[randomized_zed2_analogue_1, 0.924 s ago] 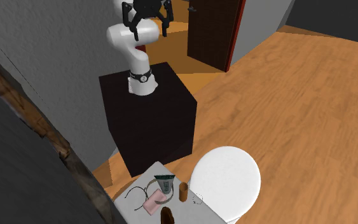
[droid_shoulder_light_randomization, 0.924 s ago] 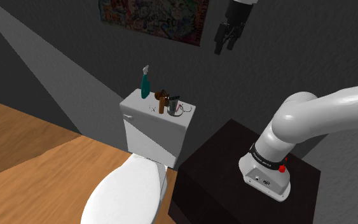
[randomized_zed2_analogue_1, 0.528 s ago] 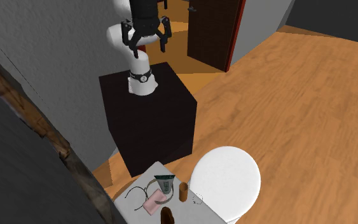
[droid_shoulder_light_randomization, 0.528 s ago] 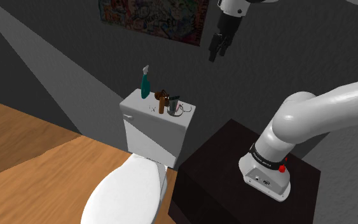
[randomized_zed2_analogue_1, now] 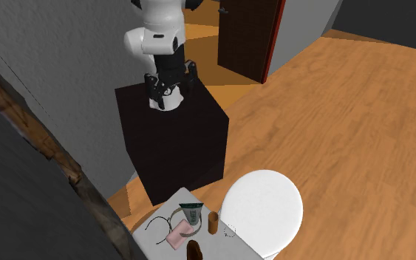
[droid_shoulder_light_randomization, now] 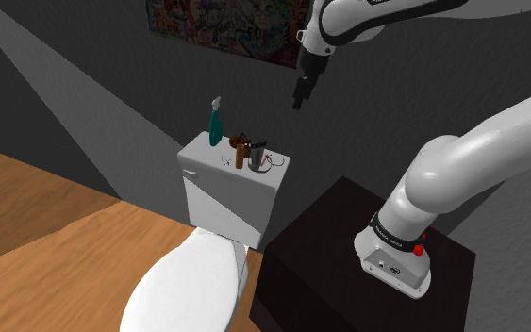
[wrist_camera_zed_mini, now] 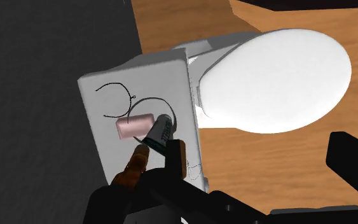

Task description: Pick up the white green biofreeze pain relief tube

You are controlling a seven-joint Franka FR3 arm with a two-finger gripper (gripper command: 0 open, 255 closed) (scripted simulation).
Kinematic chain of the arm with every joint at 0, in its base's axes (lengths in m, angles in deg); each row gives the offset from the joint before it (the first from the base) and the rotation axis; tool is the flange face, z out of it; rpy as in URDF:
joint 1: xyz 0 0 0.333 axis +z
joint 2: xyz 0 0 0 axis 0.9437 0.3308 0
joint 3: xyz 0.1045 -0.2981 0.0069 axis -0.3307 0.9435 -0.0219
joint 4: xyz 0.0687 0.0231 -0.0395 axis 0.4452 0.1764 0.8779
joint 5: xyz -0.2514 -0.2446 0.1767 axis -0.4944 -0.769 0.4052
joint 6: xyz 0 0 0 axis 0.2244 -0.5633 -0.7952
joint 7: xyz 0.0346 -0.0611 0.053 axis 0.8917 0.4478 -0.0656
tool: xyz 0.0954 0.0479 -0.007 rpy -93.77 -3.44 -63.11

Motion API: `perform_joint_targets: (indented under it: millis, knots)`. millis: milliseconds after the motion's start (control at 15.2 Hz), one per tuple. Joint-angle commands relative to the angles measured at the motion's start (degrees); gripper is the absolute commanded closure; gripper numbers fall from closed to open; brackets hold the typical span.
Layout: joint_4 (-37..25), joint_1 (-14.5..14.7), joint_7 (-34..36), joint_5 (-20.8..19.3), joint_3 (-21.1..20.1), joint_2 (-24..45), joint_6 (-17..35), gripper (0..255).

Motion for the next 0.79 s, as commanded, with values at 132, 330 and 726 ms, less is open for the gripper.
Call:
perform_joint_targets:
  millis: [132,330,726]
  knots:
    - [-0.3,1.1,-6.6,-0.1,2.3,7.3,7.2,0]
    - [-1.8,2.1,-11.8,0.6,3.7,13.9,12.3,0]
    - [-7.1,3.4,-22.7,4.1,5.2,27.9,20.7,0]
